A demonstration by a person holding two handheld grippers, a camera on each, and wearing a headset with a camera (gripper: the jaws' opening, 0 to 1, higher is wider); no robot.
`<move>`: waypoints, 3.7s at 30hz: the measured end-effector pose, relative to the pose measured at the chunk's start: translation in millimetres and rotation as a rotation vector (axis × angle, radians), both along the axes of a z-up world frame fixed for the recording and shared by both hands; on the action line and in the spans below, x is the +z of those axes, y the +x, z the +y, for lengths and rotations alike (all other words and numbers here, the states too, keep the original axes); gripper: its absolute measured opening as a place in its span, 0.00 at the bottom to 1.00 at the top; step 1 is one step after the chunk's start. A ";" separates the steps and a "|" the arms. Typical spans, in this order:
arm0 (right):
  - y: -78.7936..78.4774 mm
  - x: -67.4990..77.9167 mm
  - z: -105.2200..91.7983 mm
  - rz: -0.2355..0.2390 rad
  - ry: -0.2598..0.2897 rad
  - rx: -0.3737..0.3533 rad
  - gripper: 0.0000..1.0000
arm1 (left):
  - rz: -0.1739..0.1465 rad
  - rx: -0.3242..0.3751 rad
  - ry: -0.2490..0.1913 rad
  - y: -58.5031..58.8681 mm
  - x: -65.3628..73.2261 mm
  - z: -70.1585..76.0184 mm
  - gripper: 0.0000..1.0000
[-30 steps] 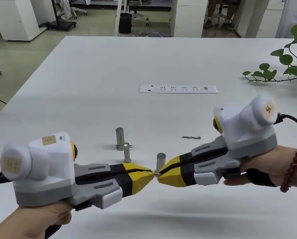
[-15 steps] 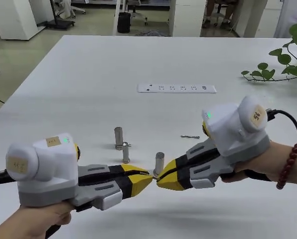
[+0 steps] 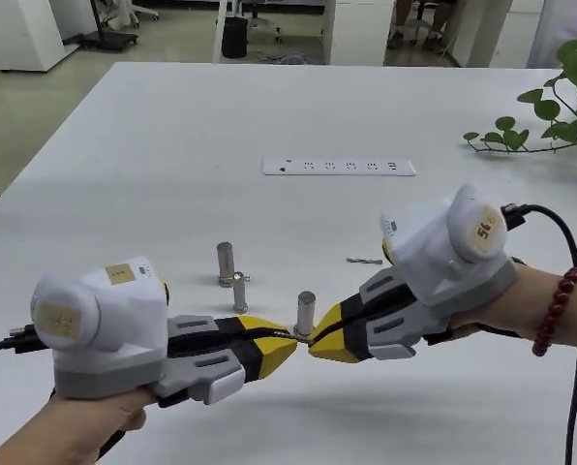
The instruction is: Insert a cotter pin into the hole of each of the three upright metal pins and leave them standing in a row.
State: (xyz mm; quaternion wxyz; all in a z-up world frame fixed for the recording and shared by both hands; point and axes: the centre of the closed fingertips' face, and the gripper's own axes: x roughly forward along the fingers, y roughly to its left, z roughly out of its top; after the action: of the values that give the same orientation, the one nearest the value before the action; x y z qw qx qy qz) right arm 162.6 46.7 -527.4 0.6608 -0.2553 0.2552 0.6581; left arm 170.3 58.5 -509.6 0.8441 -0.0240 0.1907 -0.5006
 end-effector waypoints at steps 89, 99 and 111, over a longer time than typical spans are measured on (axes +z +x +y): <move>85.8 -41.8 -40.6 -0.161 -0.186 0.049 0.00 | -0.021 0.327 0.257 82.4 -73.4 -20.7 0.10; 80.1 -37.3 -35.8 -0.166 -0.186 0.078 0.00 | -0.002 0.300 0.241 79.9 -74.1 -20.5 0.10; 82.0 -38.3 -28.2 -0.152 -0.185 0.057 0.00 | 0.004 0.303 0.234 79.3 -75.0 -20.6 0.10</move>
State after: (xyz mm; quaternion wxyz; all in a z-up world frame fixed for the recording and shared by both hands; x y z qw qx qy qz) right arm 244.6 18.4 -565.6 0.6330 -0.3712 0.2567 0.6289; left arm 249.6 37.9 -584.6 0.9064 0.0450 0.2436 -0.3420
